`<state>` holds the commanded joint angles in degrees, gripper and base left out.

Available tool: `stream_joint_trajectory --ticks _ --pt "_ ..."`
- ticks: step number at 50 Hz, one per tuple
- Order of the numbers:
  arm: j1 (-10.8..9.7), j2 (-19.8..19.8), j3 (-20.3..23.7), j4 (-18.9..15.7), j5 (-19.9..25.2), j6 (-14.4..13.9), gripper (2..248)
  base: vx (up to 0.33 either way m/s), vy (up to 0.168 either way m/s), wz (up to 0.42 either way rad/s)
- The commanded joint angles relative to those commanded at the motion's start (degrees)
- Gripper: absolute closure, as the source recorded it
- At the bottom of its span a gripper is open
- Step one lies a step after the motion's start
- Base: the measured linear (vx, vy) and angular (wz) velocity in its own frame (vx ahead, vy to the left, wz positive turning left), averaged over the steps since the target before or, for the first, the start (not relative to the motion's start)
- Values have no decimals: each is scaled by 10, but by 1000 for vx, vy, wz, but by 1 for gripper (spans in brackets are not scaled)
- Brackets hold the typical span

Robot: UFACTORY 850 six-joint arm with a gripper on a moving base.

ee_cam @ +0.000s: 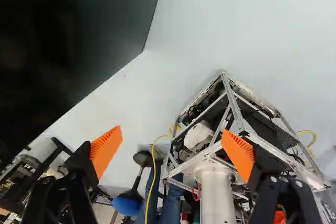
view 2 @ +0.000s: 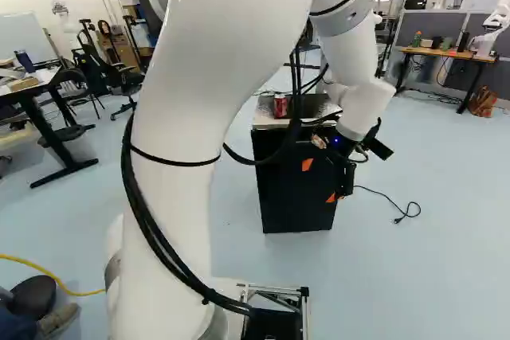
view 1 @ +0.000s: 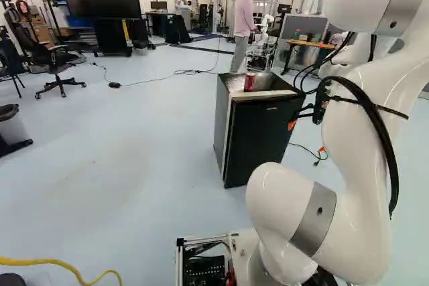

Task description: Grab a drink from the fridge

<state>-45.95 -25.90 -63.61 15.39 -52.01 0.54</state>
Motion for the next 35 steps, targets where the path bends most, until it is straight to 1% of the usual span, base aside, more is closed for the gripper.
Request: stream_joint_trajectory --ticks 35 --pt "62 43 68 -5 31 0 3 0 0 0"
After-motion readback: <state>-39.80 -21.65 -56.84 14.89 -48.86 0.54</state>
